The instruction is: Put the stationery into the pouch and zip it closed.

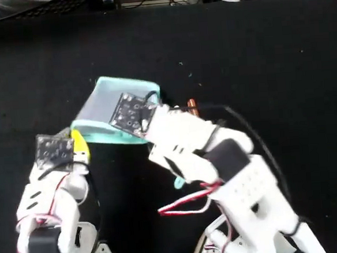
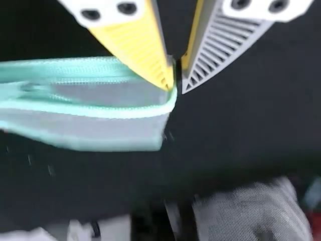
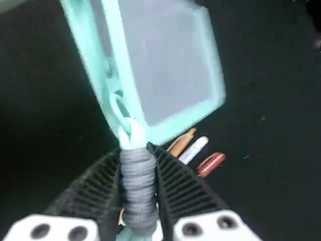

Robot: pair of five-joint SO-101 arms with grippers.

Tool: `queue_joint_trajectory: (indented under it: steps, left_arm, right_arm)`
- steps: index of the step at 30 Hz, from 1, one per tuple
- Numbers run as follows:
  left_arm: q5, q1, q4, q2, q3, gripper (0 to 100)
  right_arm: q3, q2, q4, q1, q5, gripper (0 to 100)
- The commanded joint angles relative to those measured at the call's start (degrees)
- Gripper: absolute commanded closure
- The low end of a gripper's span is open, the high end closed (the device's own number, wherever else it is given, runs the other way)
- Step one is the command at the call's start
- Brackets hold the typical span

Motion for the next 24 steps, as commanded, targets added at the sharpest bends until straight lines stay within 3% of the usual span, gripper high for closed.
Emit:
queue_joint_trajectory:
  steps: [1,6,11,16,20,24]
  left_arm:
    - [-2.5,-2.9,-0.9,0.1,-7.4,97]
    - [-2.5,-6.0,1.8,0.1,-11.4,97]
    - [-2.5,-4.2,8.6,0.9,-12.6,97]
    - [-6.9,-3.9,8.7,12.8,-11.0,97]
    - [-8.2,-4.3,11.0,26.1,-21.7,97]
    - [-6.8,-3.9,20.0,38.2,-40.3,97]
  right_arm:
    - [-11.3,-1.0,5.0,1.6,0.6,98.6]
    - [-13.7,-1.2,6.4,1.4,0.6,98.6]
    - [-13.4,-3.6,9.0,1.7,1.8,98.6]
    - [-13.4,-6.3,9.1,2.5,5.3,98.6]
    - [-13.6,-6.4,8.6,6.1,5.4,98.6]
    - [-14.0,-6.9,6.9,7.5,5.0,98.6]
